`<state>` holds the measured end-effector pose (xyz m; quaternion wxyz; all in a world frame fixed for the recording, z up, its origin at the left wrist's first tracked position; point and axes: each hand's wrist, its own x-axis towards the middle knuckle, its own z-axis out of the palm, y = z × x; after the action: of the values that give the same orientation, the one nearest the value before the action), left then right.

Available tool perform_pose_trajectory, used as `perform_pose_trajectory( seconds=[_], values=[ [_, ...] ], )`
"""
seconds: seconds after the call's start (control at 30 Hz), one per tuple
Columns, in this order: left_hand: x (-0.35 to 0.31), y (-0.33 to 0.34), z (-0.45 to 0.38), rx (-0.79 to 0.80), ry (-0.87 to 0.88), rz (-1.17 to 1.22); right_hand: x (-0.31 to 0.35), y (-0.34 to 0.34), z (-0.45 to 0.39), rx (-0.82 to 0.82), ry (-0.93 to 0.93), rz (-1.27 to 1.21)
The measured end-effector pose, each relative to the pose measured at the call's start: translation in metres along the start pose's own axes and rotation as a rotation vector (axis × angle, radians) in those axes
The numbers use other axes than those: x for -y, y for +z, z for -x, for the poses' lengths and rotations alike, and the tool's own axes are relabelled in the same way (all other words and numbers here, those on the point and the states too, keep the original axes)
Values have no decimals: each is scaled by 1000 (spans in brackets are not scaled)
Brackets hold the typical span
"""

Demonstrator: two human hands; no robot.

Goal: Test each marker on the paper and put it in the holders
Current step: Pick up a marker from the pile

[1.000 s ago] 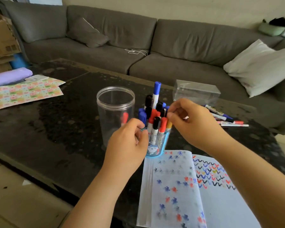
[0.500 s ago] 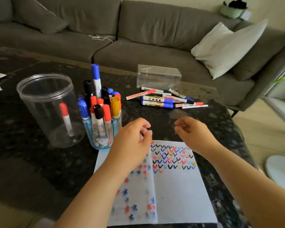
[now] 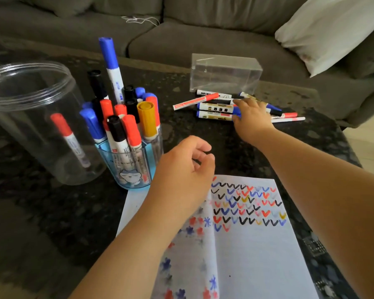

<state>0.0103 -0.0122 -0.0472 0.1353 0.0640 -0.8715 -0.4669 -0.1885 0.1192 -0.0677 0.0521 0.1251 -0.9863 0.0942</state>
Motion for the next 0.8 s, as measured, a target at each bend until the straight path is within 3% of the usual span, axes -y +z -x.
perform_pose_trajectory(
  seconds=[0.3,0.6,0.8],
  values=[
    [0,-4,6,32,40,-29,-6,13,0,-22,39,92],
    [-2,-13,15,47,53,-60,-8,8,25,148,-16,15],
    [0,-18,15,53,55,-52,-3,-19,73,93,46,-347]
  ],
)
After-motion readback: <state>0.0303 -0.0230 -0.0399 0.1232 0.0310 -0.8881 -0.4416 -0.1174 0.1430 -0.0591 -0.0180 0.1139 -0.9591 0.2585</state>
